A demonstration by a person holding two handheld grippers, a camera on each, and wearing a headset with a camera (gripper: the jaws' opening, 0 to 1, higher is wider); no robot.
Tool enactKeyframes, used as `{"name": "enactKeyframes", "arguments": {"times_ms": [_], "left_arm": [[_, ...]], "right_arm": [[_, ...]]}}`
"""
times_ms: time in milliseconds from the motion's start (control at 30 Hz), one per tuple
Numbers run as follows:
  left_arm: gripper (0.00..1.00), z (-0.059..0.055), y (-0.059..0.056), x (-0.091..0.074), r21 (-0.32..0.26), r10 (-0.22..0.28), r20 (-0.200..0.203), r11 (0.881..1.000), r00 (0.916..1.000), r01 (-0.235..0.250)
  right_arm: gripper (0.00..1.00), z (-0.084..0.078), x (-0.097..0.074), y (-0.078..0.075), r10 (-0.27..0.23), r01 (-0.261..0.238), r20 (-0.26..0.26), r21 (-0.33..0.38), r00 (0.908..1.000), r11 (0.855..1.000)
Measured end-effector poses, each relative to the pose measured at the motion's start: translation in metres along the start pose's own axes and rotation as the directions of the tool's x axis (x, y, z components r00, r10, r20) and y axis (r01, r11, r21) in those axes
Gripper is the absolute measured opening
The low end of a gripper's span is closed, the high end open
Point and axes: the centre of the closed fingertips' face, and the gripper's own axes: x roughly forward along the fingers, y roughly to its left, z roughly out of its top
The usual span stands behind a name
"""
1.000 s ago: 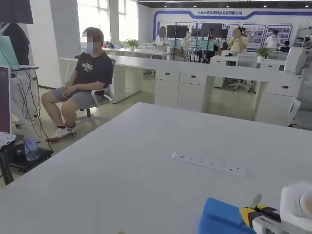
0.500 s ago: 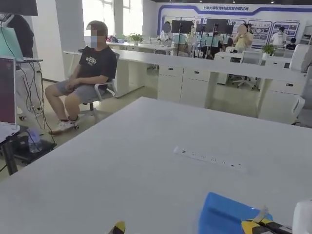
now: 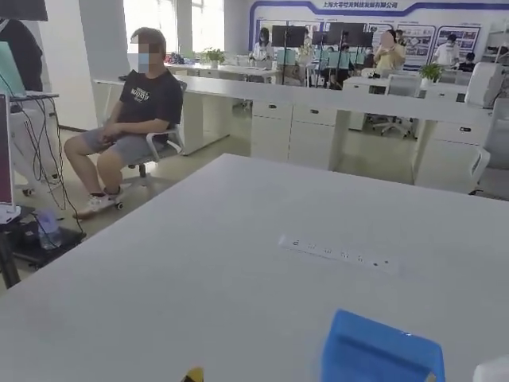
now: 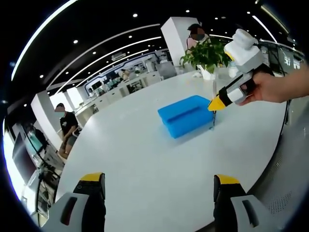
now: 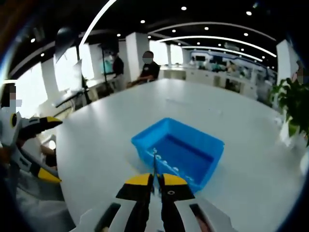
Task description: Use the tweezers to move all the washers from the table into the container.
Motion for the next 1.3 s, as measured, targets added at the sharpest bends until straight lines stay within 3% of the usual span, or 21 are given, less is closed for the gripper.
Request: {"name": "enactKeyframes", "arguments": {"times_ms": [167, 300, 533, 833, 1300], "left_arm": [[0.95, -0.002, 0.0, 0.001, 0.004, 0.003, -0.012, 1.0, 0.9999, -0.003], [0.95, -0.003, 0.001, 0.002, 0.006, 0.005, -0.019, 1.0, 0.9998, -0.005], [0.95, -0.005, 0.001, 0.002, 0.011, 0.008, -0.029, 1.0, 0.9995, -0.008], [0.95, -0.007, 0.001, 0.002, 0.021, 0.008, -0.039, 1.0, 0.9992, -0.007], [0.94, -0.008, 0.002, 0.002, 0.021, 0.015, -0.045, 1.0, 0.9989, -0.014]], "right_arm": [[0.04, -0.008, 0.009, 0.0, 0.012, -0.012, -0.019, 0.008, 0.9998, 1.0], [0.04, -0.005, 0.01, -0.001, 0.021, -0.02, -0.01, 0.025, 0.9997, 0.999], [0.04, -0.011, 0.017, -0.002, 0.024, -0.024, -0.022, 0.004, 0.9995, 1.0], [0.04, -0.008, 0.015, -0.004, 0.026, -0.026, -0.01, 0.021, 0.9996, 0.999], [0.04, -0.006, 0.02, -0.003, 0.037, -0.037, -0.017, -0.02, 0.9992, 0.999]]}}
